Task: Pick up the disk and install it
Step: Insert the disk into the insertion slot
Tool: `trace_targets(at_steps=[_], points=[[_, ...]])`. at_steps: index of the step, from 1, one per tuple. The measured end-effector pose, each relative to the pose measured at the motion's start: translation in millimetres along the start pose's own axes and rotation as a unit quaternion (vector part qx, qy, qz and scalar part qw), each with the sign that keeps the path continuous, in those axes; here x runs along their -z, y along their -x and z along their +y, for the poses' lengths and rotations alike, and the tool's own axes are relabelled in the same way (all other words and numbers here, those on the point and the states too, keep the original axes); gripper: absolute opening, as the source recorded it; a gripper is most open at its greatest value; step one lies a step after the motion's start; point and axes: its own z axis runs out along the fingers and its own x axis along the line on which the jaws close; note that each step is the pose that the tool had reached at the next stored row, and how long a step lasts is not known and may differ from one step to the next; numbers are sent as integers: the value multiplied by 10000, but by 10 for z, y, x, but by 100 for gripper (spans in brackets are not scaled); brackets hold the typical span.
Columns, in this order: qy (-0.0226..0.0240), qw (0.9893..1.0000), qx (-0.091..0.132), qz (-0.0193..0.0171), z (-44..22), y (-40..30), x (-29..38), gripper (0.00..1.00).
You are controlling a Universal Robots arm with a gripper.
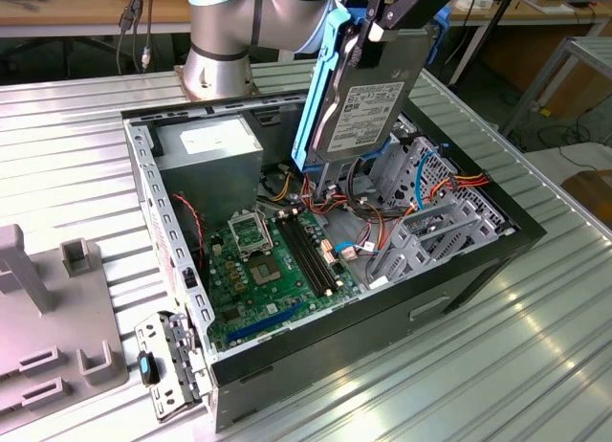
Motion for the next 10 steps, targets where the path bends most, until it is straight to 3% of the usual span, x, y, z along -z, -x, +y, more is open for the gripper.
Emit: trace_targets(at_steps=[4,8,10], points=[[0,10000,1,0,-21,1,-2,37],[-3,10000,0,1,-213,0,-16,37],[-33,10000,0,0,-281,-1,-28,37]])
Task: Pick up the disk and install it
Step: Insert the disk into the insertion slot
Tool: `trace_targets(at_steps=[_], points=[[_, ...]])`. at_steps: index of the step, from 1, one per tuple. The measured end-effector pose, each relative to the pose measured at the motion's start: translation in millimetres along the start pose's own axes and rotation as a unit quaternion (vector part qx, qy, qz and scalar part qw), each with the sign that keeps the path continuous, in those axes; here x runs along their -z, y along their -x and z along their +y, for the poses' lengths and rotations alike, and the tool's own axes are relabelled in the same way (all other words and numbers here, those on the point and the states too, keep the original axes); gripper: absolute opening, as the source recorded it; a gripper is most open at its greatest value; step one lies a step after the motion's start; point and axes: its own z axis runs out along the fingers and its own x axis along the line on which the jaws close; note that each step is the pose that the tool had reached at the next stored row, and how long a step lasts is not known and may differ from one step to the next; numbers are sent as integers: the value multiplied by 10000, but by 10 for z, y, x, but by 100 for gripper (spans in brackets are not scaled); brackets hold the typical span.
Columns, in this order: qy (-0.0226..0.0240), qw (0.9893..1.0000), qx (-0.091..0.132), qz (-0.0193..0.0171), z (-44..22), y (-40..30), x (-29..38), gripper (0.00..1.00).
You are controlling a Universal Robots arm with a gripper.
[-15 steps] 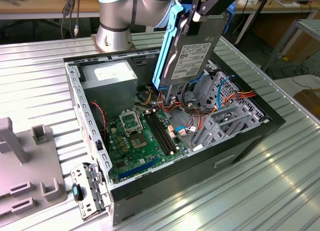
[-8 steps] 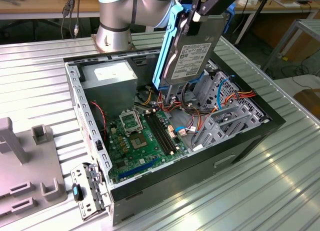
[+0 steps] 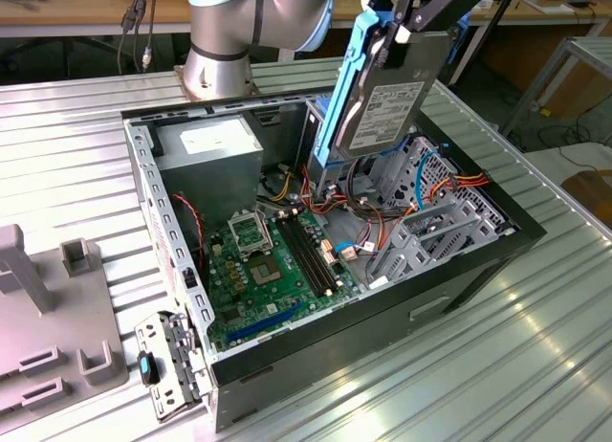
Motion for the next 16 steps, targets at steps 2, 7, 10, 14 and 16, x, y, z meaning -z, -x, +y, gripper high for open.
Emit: trace_targets(at_steps=[2,7,10,14,16], points=[[-64,10000,0,1,-20,0,-3,37],[-162,9999,2,1,-87,-43,-64,37],[-162,9999,2,1,-156,-165,-121,37],[-159,9999,2,2,-394,-188,-171,37],[-160,9999,2,0,-424,-224,-194,37]])
